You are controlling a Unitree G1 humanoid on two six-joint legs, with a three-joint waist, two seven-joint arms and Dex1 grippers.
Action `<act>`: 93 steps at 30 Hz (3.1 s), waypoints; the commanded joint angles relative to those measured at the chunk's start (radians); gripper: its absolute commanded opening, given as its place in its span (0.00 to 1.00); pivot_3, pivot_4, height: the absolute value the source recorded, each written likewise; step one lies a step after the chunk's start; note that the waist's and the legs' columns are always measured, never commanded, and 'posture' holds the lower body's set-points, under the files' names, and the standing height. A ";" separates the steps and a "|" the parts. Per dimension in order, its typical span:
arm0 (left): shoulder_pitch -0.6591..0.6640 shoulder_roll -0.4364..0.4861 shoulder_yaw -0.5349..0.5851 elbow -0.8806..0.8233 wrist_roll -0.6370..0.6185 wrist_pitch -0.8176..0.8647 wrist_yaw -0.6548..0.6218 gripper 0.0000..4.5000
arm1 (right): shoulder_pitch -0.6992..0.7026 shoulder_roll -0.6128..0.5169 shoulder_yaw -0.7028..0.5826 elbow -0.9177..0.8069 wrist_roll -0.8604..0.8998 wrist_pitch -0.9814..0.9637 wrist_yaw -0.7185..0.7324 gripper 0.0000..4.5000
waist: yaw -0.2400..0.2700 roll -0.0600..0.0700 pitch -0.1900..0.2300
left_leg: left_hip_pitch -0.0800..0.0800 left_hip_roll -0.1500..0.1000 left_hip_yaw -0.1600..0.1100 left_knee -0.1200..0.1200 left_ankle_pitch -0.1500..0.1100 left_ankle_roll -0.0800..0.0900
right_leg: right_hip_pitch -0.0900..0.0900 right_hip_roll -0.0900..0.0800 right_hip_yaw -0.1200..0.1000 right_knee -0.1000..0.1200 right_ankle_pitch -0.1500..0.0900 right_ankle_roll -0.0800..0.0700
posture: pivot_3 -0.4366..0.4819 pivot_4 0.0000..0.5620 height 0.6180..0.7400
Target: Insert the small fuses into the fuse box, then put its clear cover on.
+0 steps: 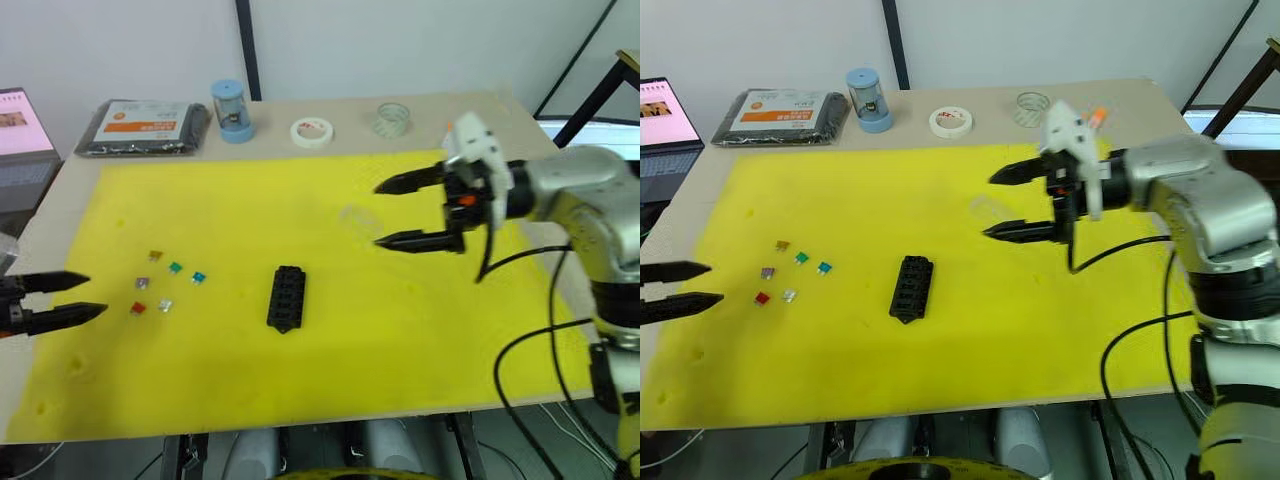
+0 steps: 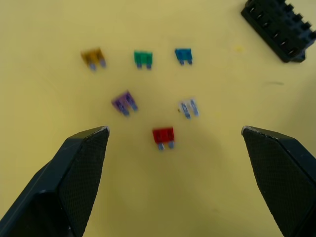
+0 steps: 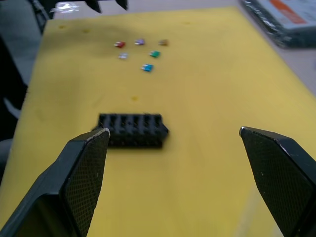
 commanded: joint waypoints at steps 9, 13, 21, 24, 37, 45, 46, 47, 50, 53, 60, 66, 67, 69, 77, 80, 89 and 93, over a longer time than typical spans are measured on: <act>-0.208 -0.012 -0.137 0.243 -0.023 0.271 -0.012 1.00 | -0.098 0.158 0.243 0.003 -0.226 -0.198 -0.032 0.99 | -0.002 -0.004 -0.002 | 0.000 -0.002 0.000 0.000 0.000 0.000 | 0.000 0.000 0.000 0.001 0.000 0.000 | 0.48 0.27 1.00; -0.253 -0.015 -0.156 0.275 -0.024 0.301 -0.020 1.00 | -0.093 0.168 0.266 -0.007 -0.253 -0.227 -0.021 0.99 | -0.004 -0.005 -0.003 | 0.000 -0.002 0.000 0.000 0.000 0.000 | 0.000 0.000 0.000 0.002 0.000 0.000 | 0.48 0.27 1.00; -0.295 -0.009 -0.208 0.285 -0.007 0.325 -0.032 1.00 | -0.085 0.188 0.246 -0.038 -0.236 -0.199 -0.023 0.99 | -0.004 -0.005 -0.003 | 0.000 -0.001 0.000 0.000 0.000 -0.001 | 0.000 0.000 0.000 0.002 0.000 0.000 | 0.48 0.27 1.00; -0.273 -0.010 -0.237 0.250 -0.001 0.308 -0.050 1.00 | -0.086 0.187 0.243 -0.042 -0.235 -0.193 -0.024 0.99 | -0.004 -0.005 -0.003 | 0.000 -0.001 0.000 0.000 0.000 -0.001 | 0.000 0.000 0.000 0.002 0.000 0.000 | 0.48 0.27 1.00; -0.304 -0.063 -0.256 0.258 -0.005 0.359 -0.008 0.80 | -0.102 0.177 0.226 -0.041 -0.241 -0.177 -0.023 1.00 | -0.003 -0.005 -0.003 | 0.000 -0.001 0.000 0.001 0.000 0.000 | 0.000 0.000 0.000 0.002 0.000 0.000 | 0.48 0.27 1.00; -0.344 -0.109 -0.319 0.290 0.029 0.356 0.006 0.80 | -0.095 0.169 0.221 -0.062 -0.239 -0.155 -0.030 1.00 | 0.000 -0.005 -0.003 | 0.000 -0.002 0.000 0.001 0.000 0.000 | 0.000 -0.001 0.000 0.002 0.000 0.000 | 0.48 0.27 1.00; -0.347 -0.117 -0.324 0.292 0.034 0.354 0.009 0.80 | -0.094 0.168 0.221 -0.066 -0.239 -0.152 -0.031 1.00 | 0.001 -0.005 -0.003 | 0.000 -0.002 0.000 0.001 0.000 0.000 | 0.000 -0.001 0.000 0.002 0.000 0.000 | 0.48 0.27 1.00; -0.351 -0.125 -0.328 0.294 0.038 0.351 0.011 0.80 | -0.094 0.167 0.220 -0.069 -0.239 -0.149 -0.032 1.00 | 0.002 -0.005 -0.003 | 0.000 -0.002 0.000 0.001 0.000 0.000 | 0.000 -0.001 0.000 0.002 0.000 0.000 | 0.48 0.27 1.00; -0.364 -0.145 -0.335 0.308 0.053 0.342 0.015 0.80 | -0.093 0.162 0.215 -0.080 -0.235 -0.137 -0.034 1.00 | 0.005 -0.005 -0.003 | 0.001 -0.002 0.000 0.001 0.000 0.000 | 0.001 -0.001 0.000 0.002 0.000 0.000 | 0.48 0.27 1.00; -0.363 -0.157 -0.353 0.313 0.067 0.331 0.006 0.80 | -0.092 0.156 0.212 -0.089 -0.233 -0.129 -0.034 1.00 | 0.006 -0.004 -0.003 | 0.001 -0.002 -0.001 0.001 0.000 0.000 | 0.002 -0.001 0.000 0.002 0.000 0.000 | 0.48 0.27 1.00; -0.344 -0.174 -0.383 0.290 0.081 0.325 -0.021 0.80 | -0.097 0.149 0.209 -0.092 -0.230 -0.121 -0.030 1.00 | 0.006 -0.001 -0.005 | 0.002 -0.002 -0.001 0.001 0.000 0.000 | 0.002 -0.002 0.000 0.002 0.000 0.000 | 0.48 0.27 1.00; -0.338 -0.183 -0.385 0.263 0.077 0.338 -0.039 0.80 | -0.100 0.147 0.214 -0.086 -0.238 -0.128 -0.027 1.00 | 0.006 0.000 -0.006 | 0.001 -0.002 -0.001 0.001 0.000 0.000 | 0.002 -0.003 0.000 0.002 0.000 0.000 | 0.48 0.27 1.00; -0.337 -0.183 -0.386 0.259 0.075 0.340 -0.044 0.80 | -0.100 0.148 0.214 -0.086 -0.237 -0.128 -0.027 1.00 | 0.006 0.000 -0.006 | 0.001 -0.003 -0.001 0.001 0.000 0.000 | 0.003 -0.003 0.000 0.002 0.000 0.000 | 0.48 0.27 1.00; -0.332 -0.182 -0.386 0.250 0.072 0.343 -0.051 0.80 | -0.099 0.146 0.213 -0.087 -0.237 -0.127 -0.027 1.00 | 0.006 0.000 -0.006 | 0.001 -0.003 -0.001 0.001 0.000 0.000 | 0.003 -0.004 0.000 0.002 0.000 0.000 | 0.48 0.27 1.00; -0.329 -0.180 -0.364 0.284 0.083 0.331 -0.024 0.80 | -0.099 0.148 0.217 -0.080 -0.241 -0.133 -0.027 1.00 | 0.004 0.000 -0.006 | 0.001 -0.006 -0.001 0.001 -0.001 0.002 | 0.003 -0.007 0.000 0.002 0.000 0.000 | 0.48 0.27 1.00; -0.334 -0.181 -0.351 0.320 0.088 0.321 -0.008 0.67 | -0.098 0.148 0.217 -0.079 -0.242 -0.136 -0.025 1.00 | 0.002 0.000 -0.006 | 0.002 -0.006 -0.001 0.001 -0.001 0.002 | 0.003 -0.007 0.000 0.002 0.000 0.000 | 0.48 0.27 1.00; -0.333 -0.185 -0.309 0.352 0.064 0.332 0.006 0.37 | -0.097 0.147 0.222 -0.079 -0.243 -0.143 -0.019 1.00 | 0.000 0.000 -0.006 | 0.001 -0.005 0.000 0.001 -0.001 0.002 | 0.003 -0.007 -0.001 0.001 0.000 0.000 | 0.48 0.27 1.00; -0.316 -0.184 -0.297 0.347 0.060 0.329 0.007 0.37 | -0.098 0.148 0.222 -0.075 -0.243 -0.146 -0.017 1.00 | -0.002 0.000 -0.006 | 0.002 -0.005 0.000 0.001 -0.001 0.002 | 0.003 -0.007 -0.001 0.001 0.000 0.000 | 0.48 0.27 1.00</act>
